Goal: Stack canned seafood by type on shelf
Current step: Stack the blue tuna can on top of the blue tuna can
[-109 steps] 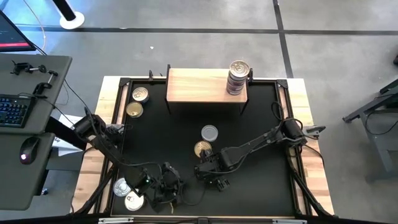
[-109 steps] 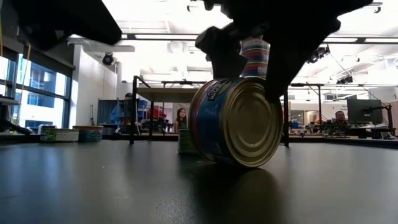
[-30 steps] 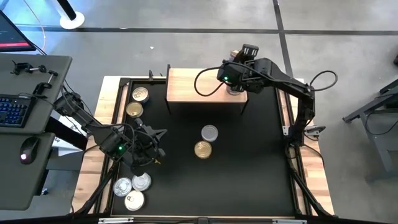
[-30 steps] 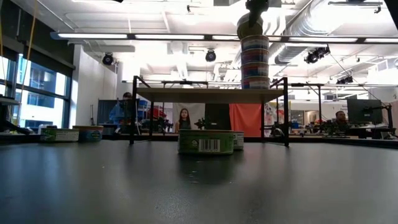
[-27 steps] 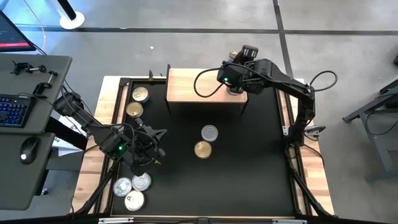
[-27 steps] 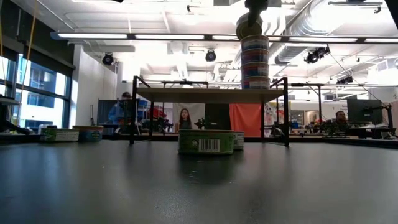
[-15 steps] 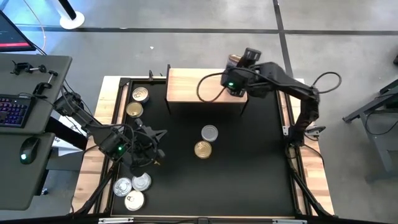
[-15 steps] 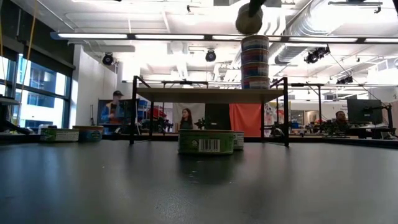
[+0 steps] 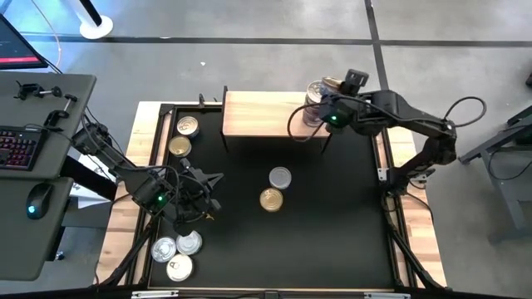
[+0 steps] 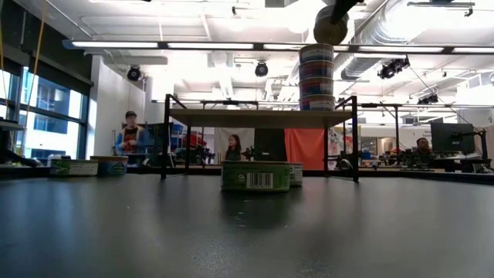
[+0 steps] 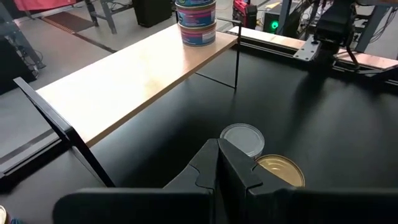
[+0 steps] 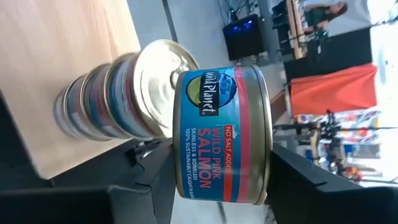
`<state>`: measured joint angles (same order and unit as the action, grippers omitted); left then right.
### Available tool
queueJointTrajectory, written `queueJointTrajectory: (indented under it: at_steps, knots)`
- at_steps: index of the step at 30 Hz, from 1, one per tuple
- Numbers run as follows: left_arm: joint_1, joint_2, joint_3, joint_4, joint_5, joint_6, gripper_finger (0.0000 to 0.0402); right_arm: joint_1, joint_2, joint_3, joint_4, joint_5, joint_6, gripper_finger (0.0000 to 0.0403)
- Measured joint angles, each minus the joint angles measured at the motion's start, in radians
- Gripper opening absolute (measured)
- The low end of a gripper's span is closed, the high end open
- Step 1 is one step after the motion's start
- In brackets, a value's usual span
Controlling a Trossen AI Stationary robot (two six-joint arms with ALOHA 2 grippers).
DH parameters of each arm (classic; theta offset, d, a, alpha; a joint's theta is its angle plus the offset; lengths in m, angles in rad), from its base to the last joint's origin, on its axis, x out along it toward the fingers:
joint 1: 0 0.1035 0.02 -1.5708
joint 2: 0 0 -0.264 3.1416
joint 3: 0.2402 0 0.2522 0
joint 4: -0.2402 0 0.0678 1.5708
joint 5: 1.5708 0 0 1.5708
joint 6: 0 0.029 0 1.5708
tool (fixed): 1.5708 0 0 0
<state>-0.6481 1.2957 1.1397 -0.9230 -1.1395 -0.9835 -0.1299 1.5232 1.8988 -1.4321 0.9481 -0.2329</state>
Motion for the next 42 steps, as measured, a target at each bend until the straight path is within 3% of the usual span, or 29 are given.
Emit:
queueJointTrajectory:
  at_steps: [8, 21, 42]
  knots:
    - [0.001, 0.0, 0.0, 0.0, 0.0, -0.001, 0.0, -0.032, 0.045, -0.002, 0.099, 0.038, -0.17, 0.0179]
    - [0.001, 0.0, 0.0, 0.0, 0.001, 0.01, 0.0, -0.06, 0.092, -0.001, 0.106, 0.029, -0.228, 0.0179]
    - [-0.001, 0.0, 0.0, 0.0, 0.033, 0.027, 0.0, -0.053, 0.092, 0.0, 0.108, -0.006, -0.125, 0.021]
